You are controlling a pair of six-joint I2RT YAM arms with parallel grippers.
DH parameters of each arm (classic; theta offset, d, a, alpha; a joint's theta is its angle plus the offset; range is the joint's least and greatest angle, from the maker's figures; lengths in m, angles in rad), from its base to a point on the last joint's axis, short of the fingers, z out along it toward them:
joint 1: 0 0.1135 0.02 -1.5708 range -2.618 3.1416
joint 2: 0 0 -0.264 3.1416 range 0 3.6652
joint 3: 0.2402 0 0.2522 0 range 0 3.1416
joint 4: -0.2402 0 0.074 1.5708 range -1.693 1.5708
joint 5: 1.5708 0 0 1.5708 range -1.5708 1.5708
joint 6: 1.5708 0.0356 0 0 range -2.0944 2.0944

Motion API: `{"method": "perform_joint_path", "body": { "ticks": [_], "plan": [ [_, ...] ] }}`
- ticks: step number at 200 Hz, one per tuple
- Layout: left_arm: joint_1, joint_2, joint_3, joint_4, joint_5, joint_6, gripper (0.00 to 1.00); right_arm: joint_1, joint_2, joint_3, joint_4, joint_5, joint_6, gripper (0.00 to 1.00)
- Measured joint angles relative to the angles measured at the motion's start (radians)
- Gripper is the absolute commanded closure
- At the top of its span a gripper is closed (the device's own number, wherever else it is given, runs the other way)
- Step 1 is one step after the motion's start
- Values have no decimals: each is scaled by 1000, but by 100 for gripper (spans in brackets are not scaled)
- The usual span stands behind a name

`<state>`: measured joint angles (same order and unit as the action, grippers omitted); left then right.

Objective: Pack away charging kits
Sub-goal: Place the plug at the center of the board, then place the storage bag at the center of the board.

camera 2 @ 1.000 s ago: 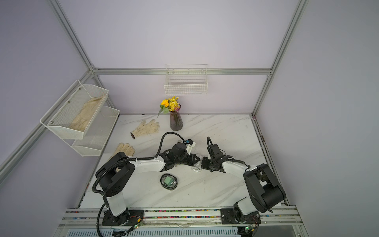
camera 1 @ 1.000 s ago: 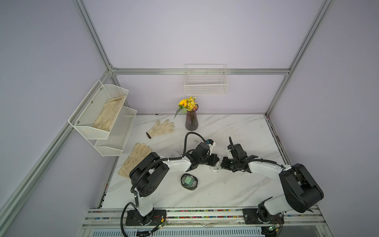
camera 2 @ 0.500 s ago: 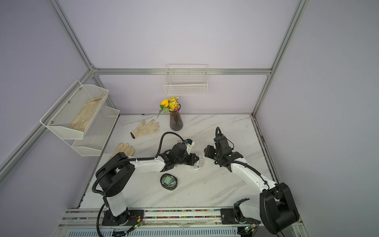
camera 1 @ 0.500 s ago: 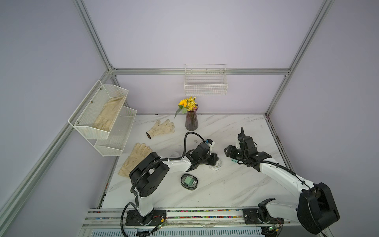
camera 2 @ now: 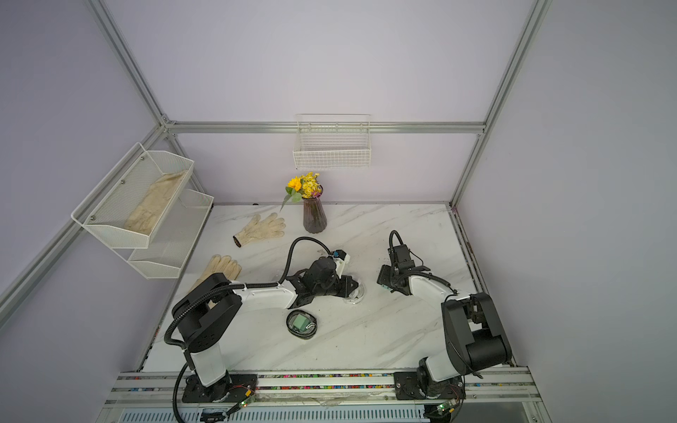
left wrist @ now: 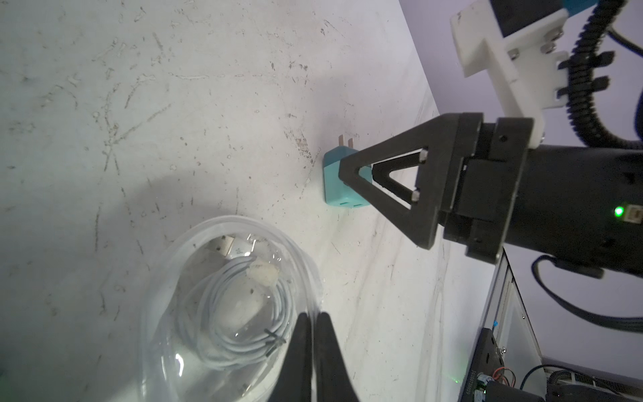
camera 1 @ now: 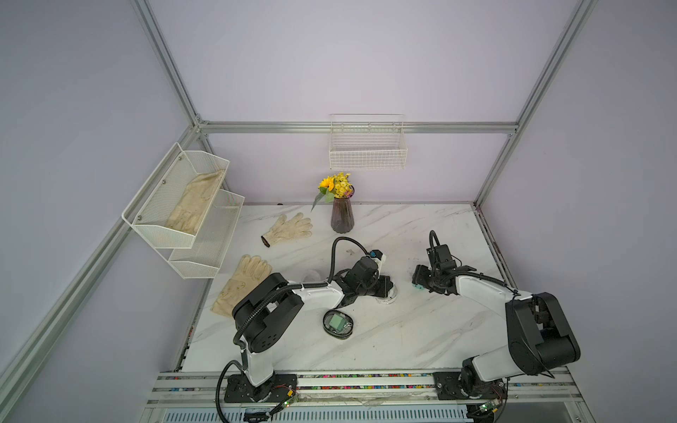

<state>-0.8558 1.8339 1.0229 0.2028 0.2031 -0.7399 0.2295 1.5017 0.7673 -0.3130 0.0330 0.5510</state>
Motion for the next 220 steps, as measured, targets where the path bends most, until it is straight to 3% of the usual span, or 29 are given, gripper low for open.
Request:
{"method": "perform_joint_path", "body": {
  "ticks": [69,122,174,220],
  "plan": [
    [0,0,-19,28,1,0,100,0,63,0,43,7,-24,44],
    [0,0,-19,29,4,-1,100,0,51,0,53,21,-43,79],
    [24,0,-19,62,56,-55,100,79,-93,5,6,-2,-48,82],
    [51,0,-19,91,77,-84,100,196,-118,-11,43,-139,17,82]
  ]
}}
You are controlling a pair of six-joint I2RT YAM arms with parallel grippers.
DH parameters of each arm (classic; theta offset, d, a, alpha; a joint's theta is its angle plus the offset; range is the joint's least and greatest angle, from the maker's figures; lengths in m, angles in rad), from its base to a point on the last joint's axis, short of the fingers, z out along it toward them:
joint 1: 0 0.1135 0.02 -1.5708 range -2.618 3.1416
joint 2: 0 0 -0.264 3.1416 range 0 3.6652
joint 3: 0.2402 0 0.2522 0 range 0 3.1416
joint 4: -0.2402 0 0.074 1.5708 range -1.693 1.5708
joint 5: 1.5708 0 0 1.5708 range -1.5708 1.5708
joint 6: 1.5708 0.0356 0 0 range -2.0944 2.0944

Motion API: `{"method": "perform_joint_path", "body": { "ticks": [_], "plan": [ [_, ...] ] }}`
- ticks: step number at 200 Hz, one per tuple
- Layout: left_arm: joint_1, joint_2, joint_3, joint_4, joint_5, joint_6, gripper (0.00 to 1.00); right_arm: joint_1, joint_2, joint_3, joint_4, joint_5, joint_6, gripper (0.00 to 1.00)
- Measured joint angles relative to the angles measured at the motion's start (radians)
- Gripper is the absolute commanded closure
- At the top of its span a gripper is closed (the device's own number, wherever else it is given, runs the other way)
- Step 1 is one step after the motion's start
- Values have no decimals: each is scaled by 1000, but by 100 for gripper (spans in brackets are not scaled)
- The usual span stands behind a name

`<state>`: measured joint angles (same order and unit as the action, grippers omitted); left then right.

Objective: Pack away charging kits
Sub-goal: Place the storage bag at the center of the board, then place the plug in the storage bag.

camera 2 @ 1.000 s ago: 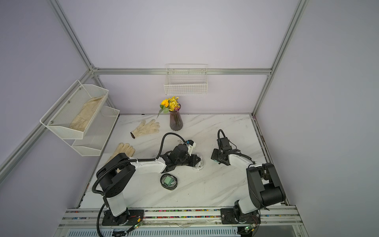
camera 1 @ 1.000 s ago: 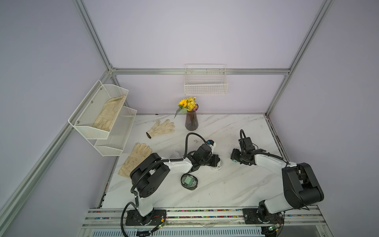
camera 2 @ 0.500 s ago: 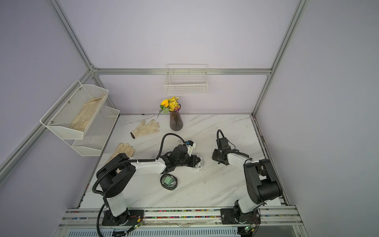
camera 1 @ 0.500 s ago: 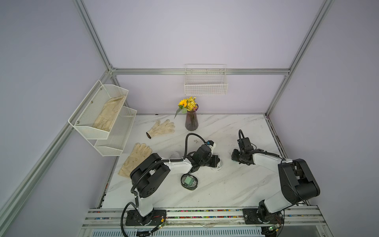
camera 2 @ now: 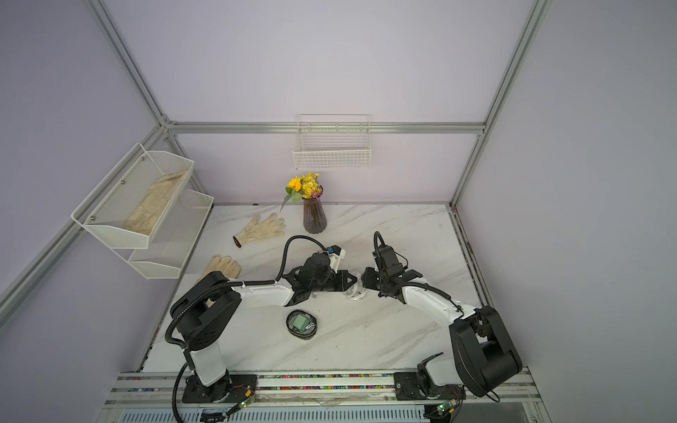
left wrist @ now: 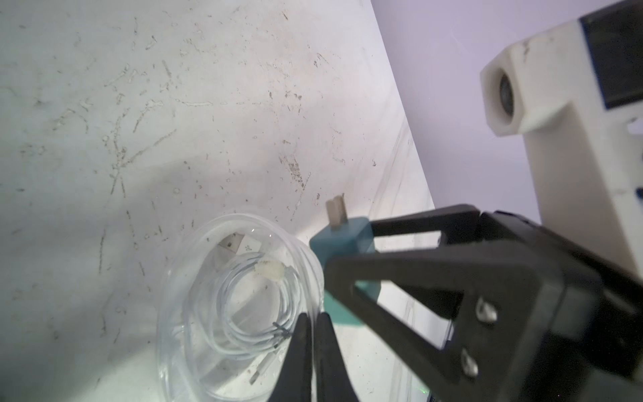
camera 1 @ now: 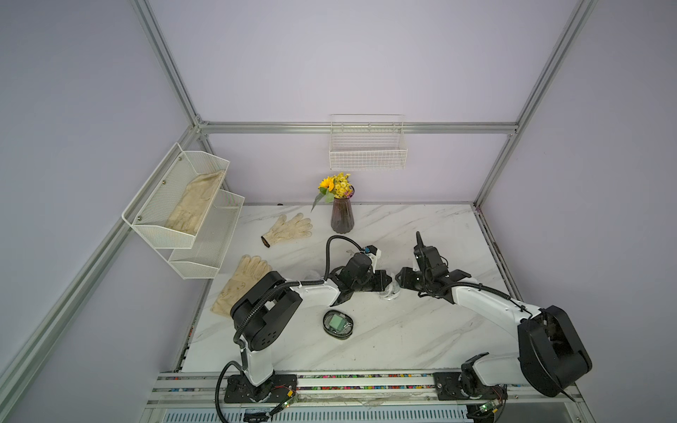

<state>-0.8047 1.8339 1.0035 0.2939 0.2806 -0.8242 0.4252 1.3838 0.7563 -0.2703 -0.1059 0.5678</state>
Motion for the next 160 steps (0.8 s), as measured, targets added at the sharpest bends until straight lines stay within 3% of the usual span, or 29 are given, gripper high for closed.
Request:
{"method": "perform_joint_path", "body": {
  "ticks": [50,160],
  "plan": [
    [0,0,-5,21,4,-12,100,2,51,-31,74,-73,34,82],
    [37,18,-162,368,87,-166,100,2,179,-35,188,-124,39,79]
  ]
}}
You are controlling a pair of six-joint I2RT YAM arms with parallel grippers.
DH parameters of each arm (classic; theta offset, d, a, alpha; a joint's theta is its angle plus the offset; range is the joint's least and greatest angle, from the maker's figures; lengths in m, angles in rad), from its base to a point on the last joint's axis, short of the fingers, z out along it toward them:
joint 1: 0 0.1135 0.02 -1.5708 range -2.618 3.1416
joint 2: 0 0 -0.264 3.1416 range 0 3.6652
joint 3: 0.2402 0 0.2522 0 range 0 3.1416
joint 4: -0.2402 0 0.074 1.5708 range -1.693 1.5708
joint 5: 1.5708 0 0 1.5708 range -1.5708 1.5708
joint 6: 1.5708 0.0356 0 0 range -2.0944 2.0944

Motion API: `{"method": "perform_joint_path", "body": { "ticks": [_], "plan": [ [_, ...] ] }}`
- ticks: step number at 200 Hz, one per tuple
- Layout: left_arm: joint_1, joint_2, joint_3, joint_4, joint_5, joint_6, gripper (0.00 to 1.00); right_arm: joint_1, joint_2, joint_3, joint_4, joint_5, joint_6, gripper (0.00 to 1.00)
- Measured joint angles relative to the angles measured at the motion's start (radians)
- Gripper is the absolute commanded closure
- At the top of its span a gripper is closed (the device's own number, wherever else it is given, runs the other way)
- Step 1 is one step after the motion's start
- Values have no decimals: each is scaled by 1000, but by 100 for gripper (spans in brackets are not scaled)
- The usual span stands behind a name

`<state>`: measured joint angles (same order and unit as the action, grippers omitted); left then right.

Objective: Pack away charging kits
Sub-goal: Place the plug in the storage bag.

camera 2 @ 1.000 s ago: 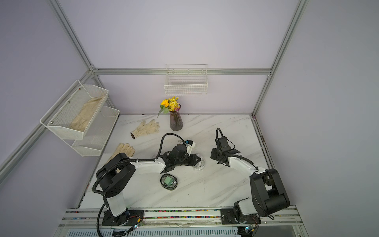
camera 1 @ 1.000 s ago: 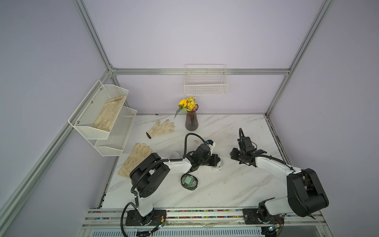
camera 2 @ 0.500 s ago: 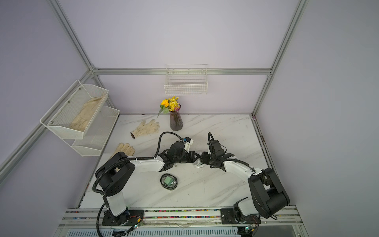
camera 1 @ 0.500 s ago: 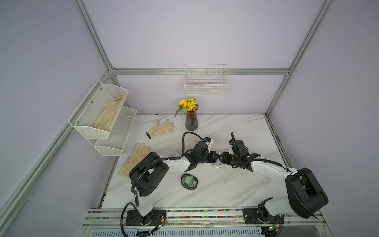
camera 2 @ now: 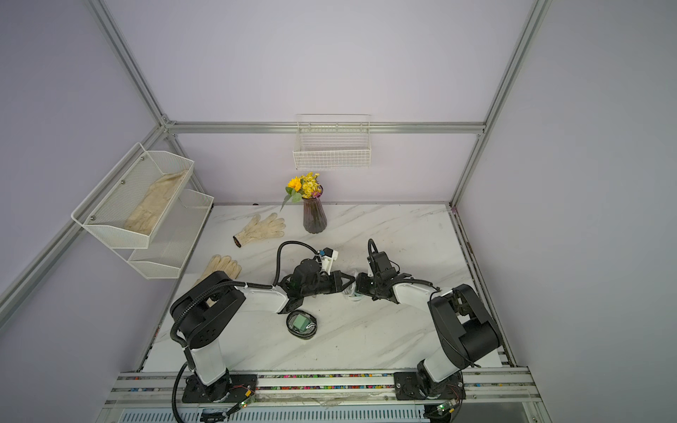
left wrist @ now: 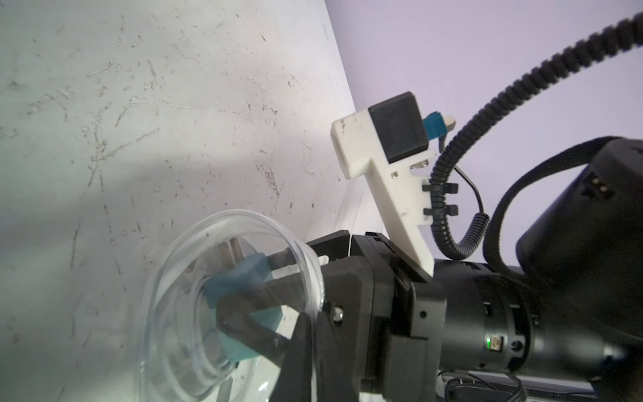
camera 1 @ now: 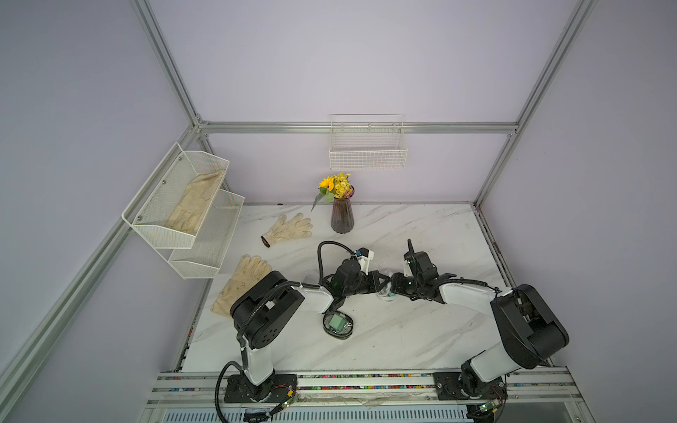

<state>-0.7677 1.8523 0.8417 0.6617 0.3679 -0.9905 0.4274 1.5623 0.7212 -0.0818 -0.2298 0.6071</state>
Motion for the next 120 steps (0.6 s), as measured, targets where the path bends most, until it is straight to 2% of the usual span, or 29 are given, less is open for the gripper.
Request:
{"method": "perform_joint_path", "body": {
  "ticks": [39,103,120],
  "plan": [
    [2,3,-2,17,2,-17,100,0,12,29,0,-5,2,75],
    [10,3,-6,7,-5,-21,100,-2,20,60,-23,-21,-5,60],
    [12,3,-6,-3,-5,-20,100,-2,32,63,-24,-32,-8,53]
  ]
}}
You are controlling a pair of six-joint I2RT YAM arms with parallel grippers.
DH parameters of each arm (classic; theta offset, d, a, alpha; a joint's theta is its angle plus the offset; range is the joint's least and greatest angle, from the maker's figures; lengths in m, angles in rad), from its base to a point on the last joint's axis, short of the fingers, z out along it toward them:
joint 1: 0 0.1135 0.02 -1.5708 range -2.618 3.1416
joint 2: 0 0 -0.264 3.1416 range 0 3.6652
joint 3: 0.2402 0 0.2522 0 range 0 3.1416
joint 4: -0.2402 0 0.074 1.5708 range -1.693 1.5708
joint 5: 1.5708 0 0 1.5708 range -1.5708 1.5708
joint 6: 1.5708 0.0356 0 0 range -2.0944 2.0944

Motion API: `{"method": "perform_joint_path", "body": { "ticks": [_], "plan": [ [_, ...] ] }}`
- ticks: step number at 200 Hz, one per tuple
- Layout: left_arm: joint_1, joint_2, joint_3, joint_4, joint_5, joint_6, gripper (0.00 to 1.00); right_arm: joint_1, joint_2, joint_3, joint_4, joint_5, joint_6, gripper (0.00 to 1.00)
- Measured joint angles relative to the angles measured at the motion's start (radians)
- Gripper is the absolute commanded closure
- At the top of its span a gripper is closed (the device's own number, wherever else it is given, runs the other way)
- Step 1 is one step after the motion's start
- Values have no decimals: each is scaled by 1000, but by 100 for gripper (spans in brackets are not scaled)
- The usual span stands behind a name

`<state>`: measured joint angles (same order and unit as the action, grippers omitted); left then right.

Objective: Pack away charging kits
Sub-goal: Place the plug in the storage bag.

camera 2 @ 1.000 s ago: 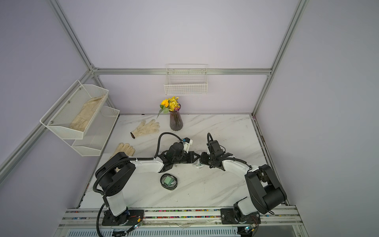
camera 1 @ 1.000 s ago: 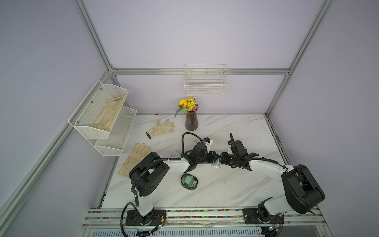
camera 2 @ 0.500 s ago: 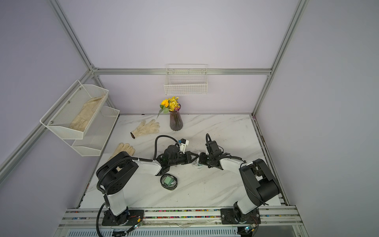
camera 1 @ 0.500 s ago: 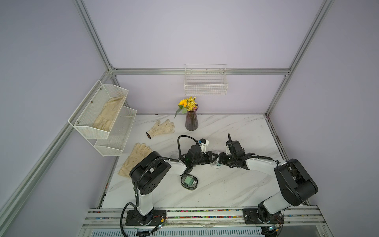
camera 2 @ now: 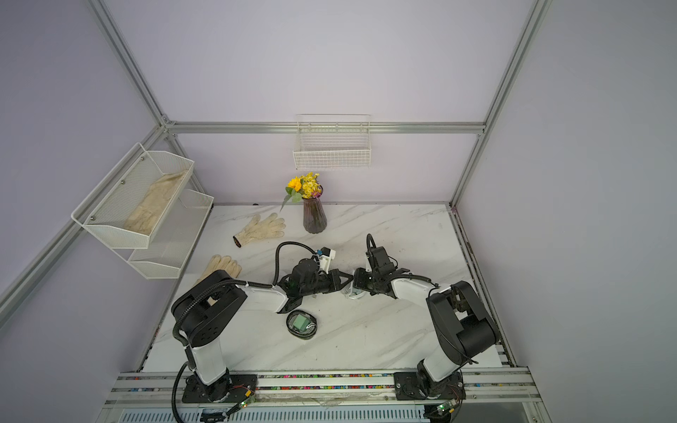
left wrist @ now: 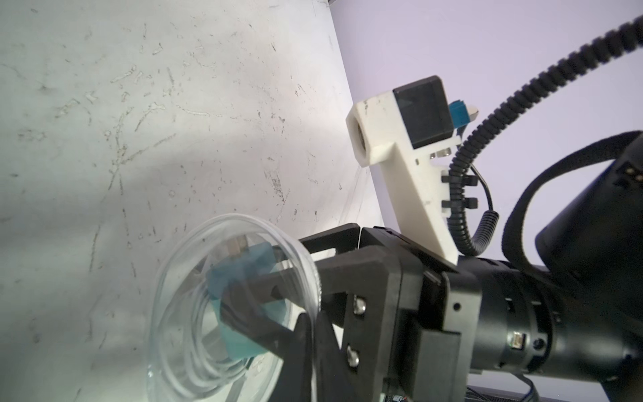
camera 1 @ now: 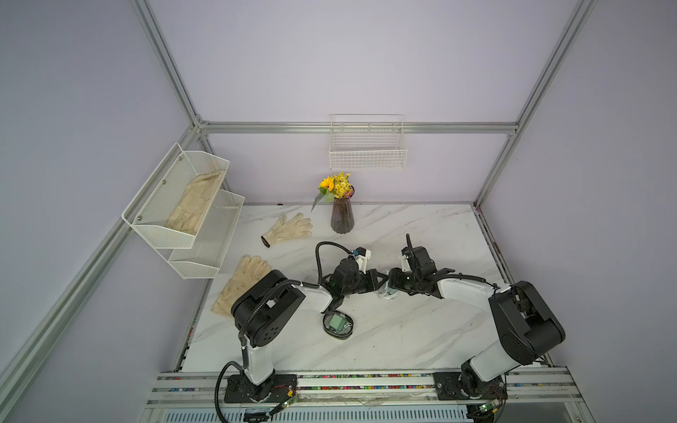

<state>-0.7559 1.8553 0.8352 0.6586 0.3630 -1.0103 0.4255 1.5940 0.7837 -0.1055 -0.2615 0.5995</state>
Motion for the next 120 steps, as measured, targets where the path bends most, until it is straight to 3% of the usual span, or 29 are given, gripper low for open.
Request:
{"method": "perform_joint_path", "body": {
  "ticks": [43,86,120],
  "plan": [
    [1,0,2,-58,-2,38,100,0,-6,6,-48,-3,-26,43],
    [3,0,3,-108,-5,84,100,-2,-54,6,-93,-7,-42,43],
    [3,0,3,-120,-5,91,100,-2,-54,6,-91,-16,-46,51]
  ]
}}
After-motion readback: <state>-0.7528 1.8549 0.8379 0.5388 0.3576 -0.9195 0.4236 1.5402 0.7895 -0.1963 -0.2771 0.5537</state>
